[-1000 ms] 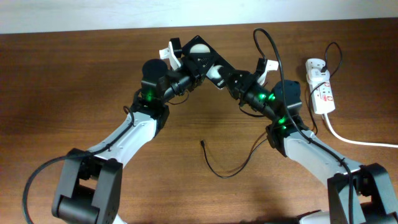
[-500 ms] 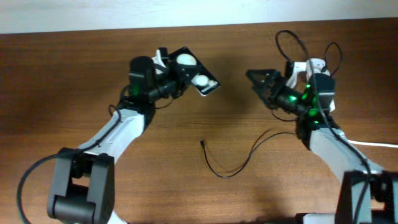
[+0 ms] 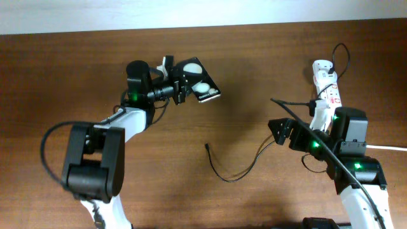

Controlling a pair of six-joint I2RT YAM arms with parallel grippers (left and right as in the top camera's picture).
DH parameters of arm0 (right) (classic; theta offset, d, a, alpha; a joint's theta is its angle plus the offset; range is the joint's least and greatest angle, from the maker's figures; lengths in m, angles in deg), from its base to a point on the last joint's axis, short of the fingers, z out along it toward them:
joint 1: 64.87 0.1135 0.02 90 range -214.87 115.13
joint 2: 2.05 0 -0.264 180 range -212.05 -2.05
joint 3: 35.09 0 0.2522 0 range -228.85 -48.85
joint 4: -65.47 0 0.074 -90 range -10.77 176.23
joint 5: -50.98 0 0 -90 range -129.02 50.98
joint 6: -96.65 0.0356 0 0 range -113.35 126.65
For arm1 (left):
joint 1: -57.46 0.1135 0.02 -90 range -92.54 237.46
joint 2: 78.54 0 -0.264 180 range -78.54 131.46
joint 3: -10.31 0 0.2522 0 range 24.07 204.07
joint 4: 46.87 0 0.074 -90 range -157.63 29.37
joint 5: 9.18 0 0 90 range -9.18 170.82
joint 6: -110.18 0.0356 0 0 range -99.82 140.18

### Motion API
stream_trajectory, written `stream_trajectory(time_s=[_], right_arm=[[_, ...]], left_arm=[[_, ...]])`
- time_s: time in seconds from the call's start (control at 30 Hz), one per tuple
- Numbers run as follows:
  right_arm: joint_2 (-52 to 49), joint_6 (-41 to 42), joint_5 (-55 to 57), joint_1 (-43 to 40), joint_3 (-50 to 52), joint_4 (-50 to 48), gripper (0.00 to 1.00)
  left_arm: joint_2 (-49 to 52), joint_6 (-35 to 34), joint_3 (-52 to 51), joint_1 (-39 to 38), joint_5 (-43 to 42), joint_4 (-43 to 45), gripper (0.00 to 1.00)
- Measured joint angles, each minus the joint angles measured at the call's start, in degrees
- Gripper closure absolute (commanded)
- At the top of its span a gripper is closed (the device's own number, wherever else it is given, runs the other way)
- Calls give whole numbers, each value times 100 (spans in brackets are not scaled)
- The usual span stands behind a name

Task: Plug charger to phone and switch on socket
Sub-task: 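Release the phone from the right gripper and withdraw right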

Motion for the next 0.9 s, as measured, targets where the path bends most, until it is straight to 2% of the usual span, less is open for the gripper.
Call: stream_trajectory(time_s=[0.17,0.3,0.4,0.9], right_arm=[[33,-168,208,0,0,485,1],[33,-173,234,0,0,595,1],[-9,-170,234,0,0,603,1],[-1770,-168,210,0,0,603,1]], left_arm=[[374,-1071,72,-81,-876,9,100],[374,-1897,74,-216,-1154,9,100],[374,-2256,74,-238,-1298,9,100],[374,-2487,94,-238,-1471,11,100]])
